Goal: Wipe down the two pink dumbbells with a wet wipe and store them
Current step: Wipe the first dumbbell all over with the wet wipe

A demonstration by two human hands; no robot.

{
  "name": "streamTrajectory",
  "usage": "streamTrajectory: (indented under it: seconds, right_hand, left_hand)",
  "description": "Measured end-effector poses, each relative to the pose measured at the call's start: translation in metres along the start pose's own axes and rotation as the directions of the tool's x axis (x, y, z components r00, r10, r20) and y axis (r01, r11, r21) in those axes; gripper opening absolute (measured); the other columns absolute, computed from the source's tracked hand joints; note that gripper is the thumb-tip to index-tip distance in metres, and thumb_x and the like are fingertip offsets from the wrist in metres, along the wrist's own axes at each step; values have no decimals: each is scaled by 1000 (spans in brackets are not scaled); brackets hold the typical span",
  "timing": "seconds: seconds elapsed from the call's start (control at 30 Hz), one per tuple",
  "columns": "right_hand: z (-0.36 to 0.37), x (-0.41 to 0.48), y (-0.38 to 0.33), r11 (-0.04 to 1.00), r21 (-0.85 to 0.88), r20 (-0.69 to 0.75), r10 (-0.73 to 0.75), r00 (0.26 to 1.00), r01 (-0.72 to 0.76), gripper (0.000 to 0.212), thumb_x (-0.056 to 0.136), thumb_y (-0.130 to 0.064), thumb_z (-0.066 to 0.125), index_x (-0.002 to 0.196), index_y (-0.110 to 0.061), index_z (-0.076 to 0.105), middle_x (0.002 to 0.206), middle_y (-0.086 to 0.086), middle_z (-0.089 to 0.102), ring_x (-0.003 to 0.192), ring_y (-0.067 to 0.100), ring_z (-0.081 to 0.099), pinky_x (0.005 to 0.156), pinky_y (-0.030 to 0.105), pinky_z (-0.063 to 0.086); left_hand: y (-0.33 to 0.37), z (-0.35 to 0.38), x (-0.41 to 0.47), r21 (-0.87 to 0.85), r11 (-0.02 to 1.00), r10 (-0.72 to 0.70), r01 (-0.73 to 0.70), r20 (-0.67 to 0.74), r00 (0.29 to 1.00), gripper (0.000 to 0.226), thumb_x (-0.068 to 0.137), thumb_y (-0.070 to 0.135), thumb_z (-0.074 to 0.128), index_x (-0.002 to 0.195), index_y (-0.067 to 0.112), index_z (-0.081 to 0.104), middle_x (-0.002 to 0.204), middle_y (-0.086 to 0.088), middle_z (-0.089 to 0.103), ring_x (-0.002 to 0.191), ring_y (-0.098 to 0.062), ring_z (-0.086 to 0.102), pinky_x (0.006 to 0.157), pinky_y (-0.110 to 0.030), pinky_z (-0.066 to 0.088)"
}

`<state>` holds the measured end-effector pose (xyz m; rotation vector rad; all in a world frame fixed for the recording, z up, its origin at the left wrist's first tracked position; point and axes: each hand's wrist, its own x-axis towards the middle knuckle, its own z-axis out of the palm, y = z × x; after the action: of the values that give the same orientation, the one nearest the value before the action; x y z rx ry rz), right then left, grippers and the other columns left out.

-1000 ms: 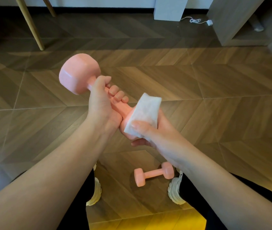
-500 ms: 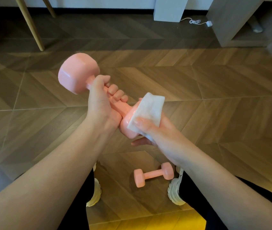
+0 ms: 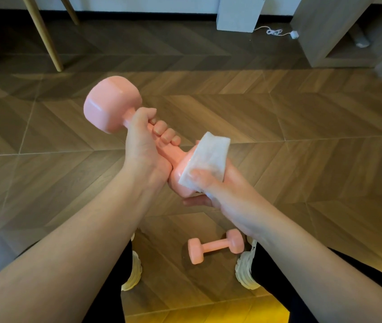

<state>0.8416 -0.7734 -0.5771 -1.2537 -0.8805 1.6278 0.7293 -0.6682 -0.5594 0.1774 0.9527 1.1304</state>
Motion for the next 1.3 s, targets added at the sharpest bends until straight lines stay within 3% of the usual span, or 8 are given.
streamTrajectory:
  seconds: [0.17, 0.43, 0.53, 0.67, 0.8, 0.93, 1.07, 1.3]
  right_hand:
    - [11, 4, -1, 991, 115, -180, 94, 979, -74, 45, 73, -41, 77, 113, -38, 56, 107, -2, 68, 96, 19, 69, 65, 36, 60]
    - [-1, -4, -14, 882, 402, 97, 225, 969, -245, 62, 86, -46, 58, 136, -11, 49, 128, 25, 61, 101, 41, 67, 69, 37, 61]
    - [1, -5, -10, 938, 322, -14, 137, 990, -125, 54, 88, -34, 68, 133, -12, 47, 121, 21, 65, 99, 31, 68, 66, 33, 60]
    - [8, -1, -5, 997, 73, -187, 30, 982, -16, 29, 88, -37, 69, 113, -33, 54, 103, 2, 72, 88, 19, 71, 58, 31, 59]
    - [5, 3, -8, 988, 135, -88, 87, 992, -74, 40, 84, -47, 56, 118, -25, 56, 125, 30, 57, 99, 34, 63, 65, 37, 61]
    - [-1, -2, -7, 986, 151, 83, 57, 995, -69, 51, 90, -24, 63, 135, -14, 42, 123, 18, 60, 107, 26, 65, 79, 39, 60]
    - [11, 0, 0, 998, 39, -108, 62, 992, -58, 57, 78, -28, 75, 126, -32, 44, 119, 6, 62, 96, 16, 70, 64, 29, 58]
    - [9, 6, -5, 959, 241, -196, 202, 960, -152, 42, 96, -50, 50, 117, -15, 58, 122, 32, 60, 91, 36, 65, 56, 34, 57]
  left_hand:
    - [-5, 0, -3, 36, 999, -4, 3, 31, 1000, 31, 92, 16, 51, 66, 20, 34, 48, 7, 27, 39, -11, 26, 42, -23, 31]
    - [1, 5, -5, 22, 999, 42, -46, 148, 988, 33, 94, 15, 49, 63, 20, 38, 50, 6, 34, 42, -11, 35, 47, -22, 41]
    - [-4, 4, -5, 16, 1000, 17, -18, 71, 997, 32, 92, 20, 60, 65, 18, 45, 56, 3, 48, 49, -12, 52, 60, -25, 54]
    - [-8, 5, -3, -4, 1000, -31, 31, -17, 999, 32, 94, 22, 59, 69, 20, 39, 48, 8, 34, 39, -9, 33, 46, -22, 37]
    - [-1, 4, 2, 20, 1000, -22, 22, -9, 1000, 28, 94, 18, 53, 71, 19, 36, 48, 7, 31, 38, -10, 29, 43, -21, 34]
    - [2, 1, 3, 29, 999, -16, 16, -14, 1000, 29, 94, 16, 51, 71, 20, 35, 47, 8, 30, 39, -9, 28, 42, -21, 32]
    - [-3, 0, -1, 40, 999, -17, 17, -10, 1000, 26, 94, 15, 51, 73, 19, 36, 49, 7, 30, 40, -10, 27, 44, -24, 32]
    - [-6, 2, 1, 59, 998, -35, 35, 2, 999, 28, 93, 15, 50, 70, 19, 35, 46, 7, 30, 37, -10, 27, 44, -22, 32]
